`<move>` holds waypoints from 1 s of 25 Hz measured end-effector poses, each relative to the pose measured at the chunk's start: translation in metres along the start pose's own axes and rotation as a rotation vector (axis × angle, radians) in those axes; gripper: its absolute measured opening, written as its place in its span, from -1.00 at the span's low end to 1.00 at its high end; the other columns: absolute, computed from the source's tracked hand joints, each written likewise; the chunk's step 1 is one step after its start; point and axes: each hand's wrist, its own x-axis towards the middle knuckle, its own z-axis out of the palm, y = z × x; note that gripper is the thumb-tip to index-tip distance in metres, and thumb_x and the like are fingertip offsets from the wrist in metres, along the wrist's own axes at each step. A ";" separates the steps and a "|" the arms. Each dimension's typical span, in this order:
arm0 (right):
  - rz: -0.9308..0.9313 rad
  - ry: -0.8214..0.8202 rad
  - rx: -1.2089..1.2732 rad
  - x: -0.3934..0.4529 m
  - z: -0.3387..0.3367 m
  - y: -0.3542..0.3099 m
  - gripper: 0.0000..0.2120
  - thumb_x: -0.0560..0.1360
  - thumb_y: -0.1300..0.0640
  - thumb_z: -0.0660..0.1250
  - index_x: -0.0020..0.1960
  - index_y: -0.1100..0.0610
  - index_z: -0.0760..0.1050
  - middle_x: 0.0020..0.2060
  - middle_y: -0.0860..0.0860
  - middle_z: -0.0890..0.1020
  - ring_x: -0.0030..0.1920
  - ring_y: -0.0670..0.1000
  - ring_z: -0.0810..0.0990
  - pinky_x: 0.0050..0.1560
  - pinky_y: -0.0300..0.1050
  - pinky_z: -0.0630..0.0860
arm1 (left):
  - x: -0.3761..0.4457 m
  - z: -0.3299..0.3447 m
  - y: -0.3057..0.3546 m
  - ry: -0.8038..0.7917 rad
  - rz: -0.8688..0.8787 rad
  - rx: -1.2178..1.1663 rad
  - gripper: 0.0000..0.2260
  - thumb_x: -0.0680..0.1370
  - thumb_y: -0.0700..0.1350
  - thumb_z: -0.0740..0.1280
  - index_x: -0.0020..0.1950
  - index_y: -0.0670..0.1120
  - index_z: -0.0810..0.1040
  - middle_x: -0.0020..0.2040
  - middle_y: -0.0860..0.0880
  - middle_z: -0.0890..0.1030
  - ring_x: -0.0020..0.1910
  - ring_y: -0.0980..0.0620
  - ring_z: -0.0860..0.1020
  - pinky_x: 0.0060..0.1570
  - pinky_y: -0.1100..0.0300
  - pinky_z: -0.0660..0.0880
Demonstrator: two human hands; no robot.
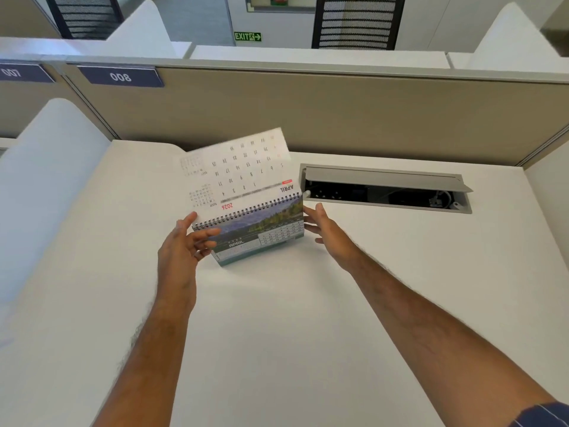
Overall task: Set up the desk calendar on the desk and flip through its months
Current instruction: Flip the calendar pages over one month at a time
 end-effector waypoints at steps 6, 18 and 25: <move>-0.007 0.004 0.000 0.000 0.001 0.002 -0.43 0.74 -0.25 -0.22 0.58 -0.16 0.34 0.41 -0.11 0.50 0.41 -0.04 0.45 0.57 0.30 0.17 | -0.008 -0.003 -0.035 0.302 -0.010 0.134 -0.74 0.67 -0.01 0.33 0.37 0.09 0.55 0.18 0.01 0.65 0.12 0.03 0.61 0.13 0.14 0.46; -0.010 0.001 -0.008 -0.001 0.001 0.003 -0.44 0.73 -0.27 -0.23 0.55 -0.21 0.36 0.38 -0.16 0.51 0.40 -0.07 0.45 0.56 0.27 0.17 | -0.034 0.008 -0.070 0.252 -0.196 0.361 -0.65 0.66 0.04 0.43 0.43 0.02 0.55 0.37 -0.04 0.62 0.39 -0.07 0.54 0.23 0.04 0.53; -0.015 0.000 -0.018 0.001 0.001 0.005 -0.43 0.72 -0.29 -0.23 0.54 -0.23 0.37 0.38 -0.15 0.52 0.39 -0.07 0.45 0.55 0.25 0.19 | -0.032 -0.001 -0.070 0.272 -0.096 0.369 -0.89 0.68 0.00 0.43 0.02 0.02 0.70 -0.09 0.11 0.72 -0.03 0.15 0.64 -0.24 0.34 0.49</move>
